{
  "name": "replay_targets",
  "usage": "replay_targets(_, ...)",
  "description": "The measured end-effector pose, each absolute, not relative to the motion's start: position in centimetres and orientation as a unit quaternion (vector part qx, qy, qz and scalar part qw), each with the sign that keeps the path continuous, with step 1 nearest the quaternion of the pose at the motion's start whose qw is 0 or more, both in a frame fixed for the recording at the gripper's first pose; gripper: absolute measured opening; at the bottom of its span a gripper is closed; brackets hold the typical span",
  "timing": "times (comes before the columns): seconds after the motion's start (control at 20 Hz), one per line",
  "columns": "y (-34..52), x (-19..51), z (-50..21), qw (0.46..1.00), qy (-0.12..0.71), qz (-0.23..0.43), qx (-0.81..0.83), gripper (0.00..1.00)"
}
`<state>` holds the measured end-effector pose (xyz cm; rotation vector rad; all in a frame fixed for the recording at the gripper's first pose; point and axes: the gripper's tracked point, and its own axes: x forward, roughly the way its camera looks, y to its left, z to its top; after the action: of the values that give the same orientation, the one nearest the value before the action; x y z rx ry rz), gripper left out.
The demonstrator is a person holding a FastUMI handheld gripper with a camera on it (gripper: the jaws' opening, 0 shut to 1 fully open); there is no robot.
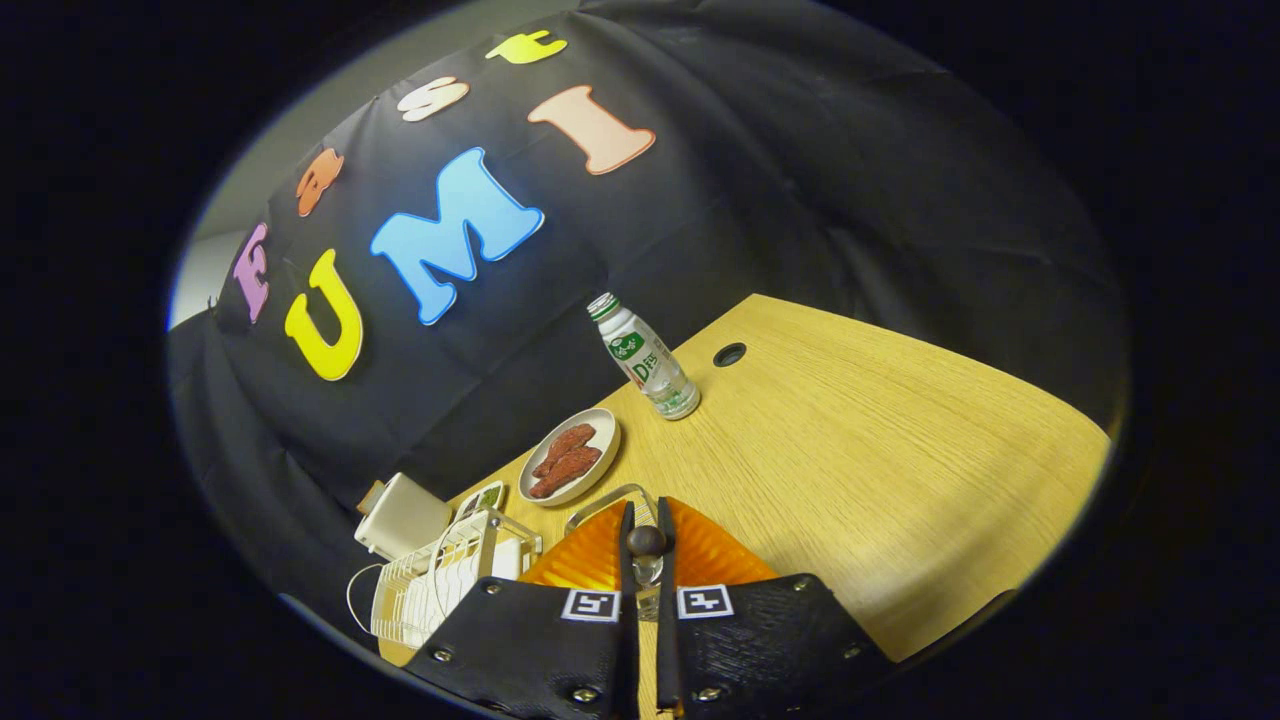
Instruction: Take the plate from the dish rack, then take the spoon from the basket and place it into the plate.
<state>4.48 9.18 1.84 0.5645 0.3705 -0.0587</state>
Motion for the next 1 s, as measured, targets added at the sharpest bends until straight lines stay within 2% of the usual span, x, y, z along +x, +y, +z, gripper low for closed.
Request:
replay_targets(0.6,11.1,3.0,12.6,0.979,0.129,-0.011,0.159,0.06)
replay_targets(1.0,21.5,0.4,16.3,0.979,0.146,0.052,0.130,0.06)
